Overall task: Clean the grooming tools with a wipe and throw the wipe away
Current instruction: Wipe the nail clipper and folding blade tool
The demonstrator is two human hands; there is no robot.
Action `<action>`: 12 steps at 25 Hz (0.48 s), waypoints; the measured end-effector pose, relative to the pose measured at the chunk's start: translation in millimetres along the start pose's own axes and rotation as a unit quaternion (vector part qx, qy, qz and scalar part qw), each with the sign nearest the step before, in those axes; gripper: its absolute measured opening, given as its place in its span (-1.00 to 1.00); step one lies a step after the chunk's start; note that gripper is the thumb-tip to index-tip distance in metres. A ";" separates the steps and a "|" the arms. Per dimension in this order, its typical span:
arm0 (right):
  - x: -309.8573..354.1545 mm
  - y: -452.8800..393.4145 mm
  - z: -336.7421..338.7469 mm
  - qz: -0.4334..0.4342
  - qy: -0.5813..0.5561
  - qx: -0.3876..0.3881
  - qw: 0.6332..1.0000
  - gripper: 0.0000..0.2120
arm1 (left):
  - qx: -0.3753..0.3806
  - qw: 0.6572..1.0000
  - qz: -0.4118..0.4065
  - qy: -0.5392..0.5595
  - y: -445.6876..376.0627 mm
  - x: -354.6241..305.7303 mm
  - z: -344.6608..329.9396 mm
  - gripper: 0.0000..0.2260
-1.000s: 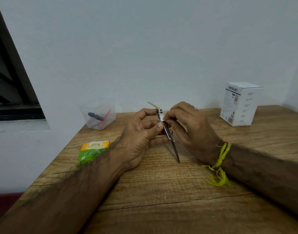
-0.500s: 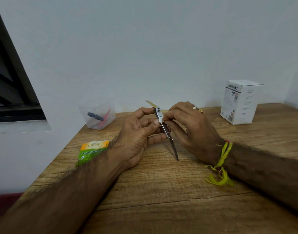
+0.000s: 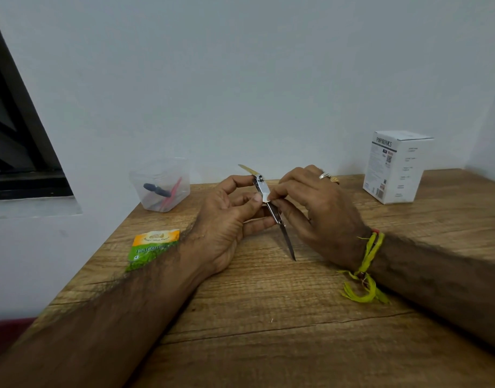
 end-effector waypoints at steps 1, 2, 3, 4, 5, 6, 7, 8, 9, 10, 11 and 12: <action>-1.1 -0.3 0.1 -0.006 -0.004 -0.001 1.000 -0.92 | -0.003 1.000 0.001 0.000 0.1 0.0 0.5 -0.79; -1.4 -0.1 -0.3 -0.007 -0.009 0.003 1.000 -0.92 | -0.006 1.000 0.002 -0.002 0.4 -0.1 0.5 -0.78; -1.0 0.3 -1.0 -0.005 -0.010 0.009 1.000 -0.91 | -0.009 1.000 0.001 -0.003 0.8 -0.4 0.3 -0.78; -0.7 0.6 -1.5 -0.004 -0.006 0.014 1.000 -0.91 | -0.010 1.000 0.000 -0.003 1.2 -0.8 0.0 -0.78; -0.7 0.7 -1.6 -0.005 0.001 0.016 1.000 -0.90 | -0.011 1.000 0.000 -0.002 1.5 -1.3 -0.2 -0.78; -1.0 0.7 -1.5 -0.008 0.004 0.015 1.000 -0.90 | -0.012 1.000 0.000 -0.002 1.5 -1.6 -0.1 -0.79; -1.0 0.7 -1.9 -0.010 0.002 0.014 1.000 -0.90 | -0.013 1.000 -0.001 -0.003 1.4 -2.1 0.6 -0.79; -0.7 0.8 -2.2 -0.010 -0.004 0.015 1.000 -0.90 | -0.015 1.000 -0.001 -0.005 1.2 -2.2 1.0 -0.80; -0.5 1.2 -2.4 -0.010 -0.008 0.017 1.000 -0.90 | -0.017 1.000 -0.001 -0.007 1.1 -1.9 0.9 -0.80; -0.8 1.1 -1.9 -0.011 -0.005 0.018 1.000 -0.89 | -0.019 1.000 0.000 -0.008 1.0 -1.6 0.6 -0.80; -0.7 0.6 -1.3 -0.014 0.002 0.017 1.000 -0.88 | -0.019 1.000 0.001 -0.007 1.1 -1.5 0.8 -0.80; 0.1 0.0 -1.1 -0.018 0.009 0.016 1.000 -0.88 | -0.020 1.000 0.002 -0.005 1.2 -1.6 1.5 -0.79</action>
Point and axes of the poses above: each hand's wrist, its own y-axis away from the middle knuckle, its own z-axis out of the back of the hand, x = y × z, the point moved 8 cm from there along -y, towards the middle knuckle, and after that the axes turned 9 degrees about -z, right-handed, at the moved point
